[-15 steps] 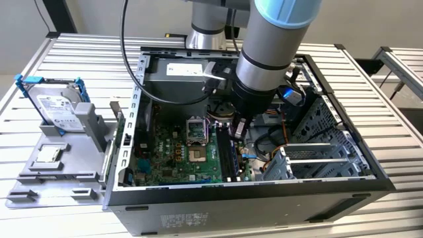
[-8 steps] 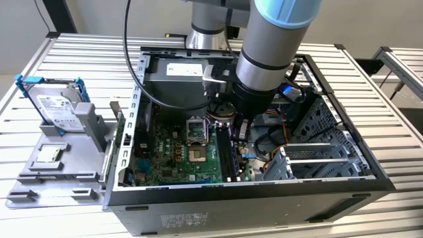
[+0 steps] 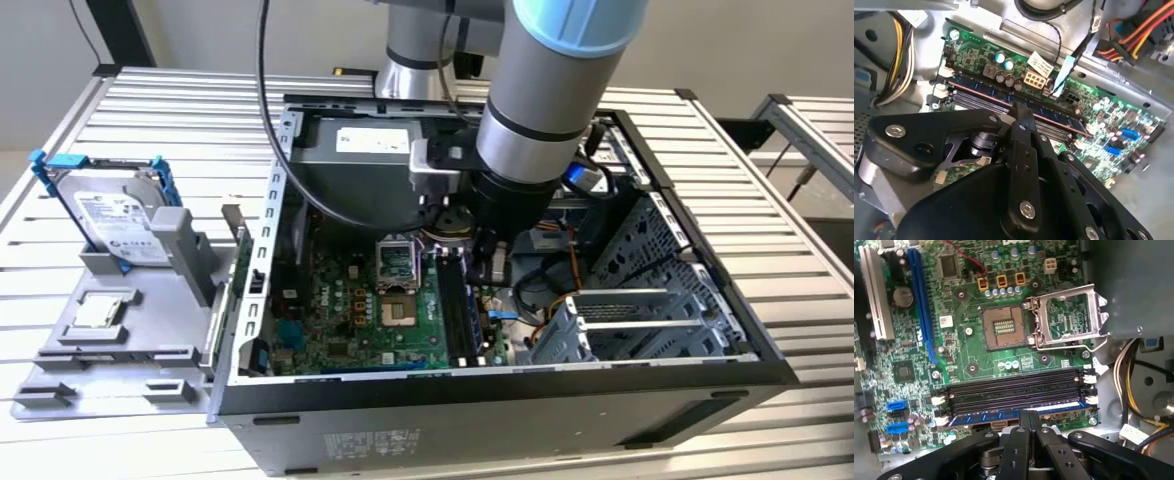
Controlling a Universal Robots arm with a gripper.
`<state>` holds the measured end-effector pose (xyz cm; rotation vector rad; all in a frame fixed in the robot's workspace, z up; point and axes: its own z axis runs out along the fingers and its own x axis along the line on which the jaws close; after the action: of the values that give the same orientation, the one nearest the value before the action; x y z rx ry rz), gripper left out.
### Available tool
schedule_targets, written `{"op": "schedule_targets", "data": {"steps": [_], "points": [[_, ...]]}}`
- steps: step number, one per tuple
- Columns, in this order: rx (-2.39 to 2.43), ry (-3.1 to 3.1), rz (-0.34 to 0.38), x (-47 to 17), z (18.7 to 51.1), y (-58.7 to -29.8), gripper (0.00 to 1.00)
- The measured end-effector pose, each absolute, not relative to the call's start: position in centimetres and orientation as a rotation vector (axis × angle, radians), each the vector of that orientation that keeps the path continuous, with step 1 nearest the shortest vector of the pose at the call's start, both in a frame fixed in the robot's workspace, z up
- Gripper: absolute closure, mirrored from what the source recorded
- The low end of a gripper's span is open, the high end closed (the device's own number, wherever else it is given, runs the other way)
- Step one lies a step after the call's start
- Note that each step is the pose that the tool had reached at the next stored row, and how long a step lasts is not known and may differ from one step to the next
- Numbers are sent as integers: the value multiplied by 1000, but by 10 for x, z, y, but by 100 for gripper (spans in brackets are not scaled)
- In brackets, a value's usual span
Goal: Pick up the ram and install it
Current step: 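Press down the ram until it locks into place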
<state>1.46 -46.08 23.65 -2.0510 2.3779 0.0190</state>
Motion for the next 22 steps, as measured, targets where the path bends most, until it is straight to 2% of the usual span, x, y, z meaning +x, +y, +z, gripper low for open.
{"op": "schedule_targets", "data": {"steps": [13, 22], "points": [[-2108, 2322, 14, 13, 236, -468, 100], [-2124, 2310, 12, 13, 221, -468, 100]]}}
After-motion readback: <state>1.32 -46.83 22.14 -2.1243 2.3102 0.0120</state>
